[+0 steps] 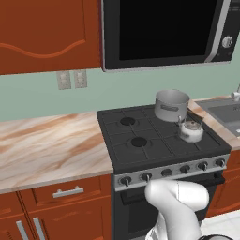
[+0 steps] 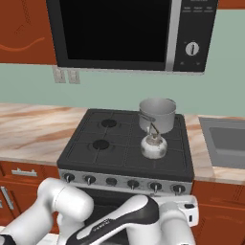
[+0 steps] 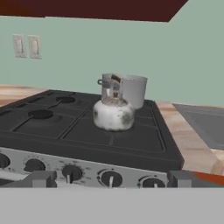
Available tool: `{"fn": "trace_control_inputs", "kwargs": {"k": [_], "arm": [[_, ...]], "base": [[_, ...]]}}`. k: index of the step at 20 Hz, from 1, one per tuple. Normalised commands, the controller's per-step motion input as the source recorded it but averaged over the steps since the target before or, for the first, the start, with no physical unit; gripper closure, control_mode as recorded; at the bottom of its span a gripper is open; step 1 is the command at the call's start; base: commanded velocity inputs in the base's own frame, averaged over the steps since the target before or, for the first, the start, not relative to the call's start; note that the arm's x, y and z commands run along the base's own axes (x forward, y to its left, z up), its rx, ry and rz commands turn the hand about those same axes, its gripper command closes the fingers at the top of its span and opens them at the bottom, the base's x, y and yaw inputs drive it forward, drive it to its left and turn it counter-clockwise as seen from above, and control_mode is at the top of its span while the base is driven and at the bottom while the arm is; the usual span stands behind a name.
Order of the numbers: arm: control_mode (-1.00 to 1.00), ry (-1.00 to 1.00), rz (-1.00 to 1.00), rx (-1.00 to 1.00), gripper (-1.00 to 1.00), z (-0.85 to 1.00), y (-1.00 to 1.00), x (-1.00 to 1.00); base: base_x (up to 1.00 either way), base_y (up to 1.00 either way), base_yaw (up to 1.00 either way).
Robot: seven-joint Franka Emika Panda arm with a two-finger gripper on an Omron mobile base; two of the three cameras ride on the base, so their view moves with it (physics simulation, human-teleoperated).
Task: Pick the kettle from the counter and place it on a stove burner. Then turn the burner on.
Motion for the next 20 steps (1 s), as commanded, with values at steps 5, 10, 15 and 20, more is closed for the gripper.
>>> {"fn": "trace_control_inputs", "kwargs": {"k": [5, 10, 15, 20], "arm": [[-1.00, 0.00, 0.00, 0.00, -1.00, -0.43, 0.00, 0.00], [-1.00, 0.00, 0.00, 0.00, -1.00, -0.38, 0.00, 0.01], [-1.00, 0.00, 0.00, 0.00, -1.00, -0.22, 0.00, 0.12], [-1.00, 0.00, 0.00, 0.00, -1.00, -0.20, 0.00, 0.16]], "base": [[0.00, 0.00, 0.00], [0.00, 0.00, 0.00], [0.00, 0.00, 0.00], [0.00, 0.00, 0.00]]}}
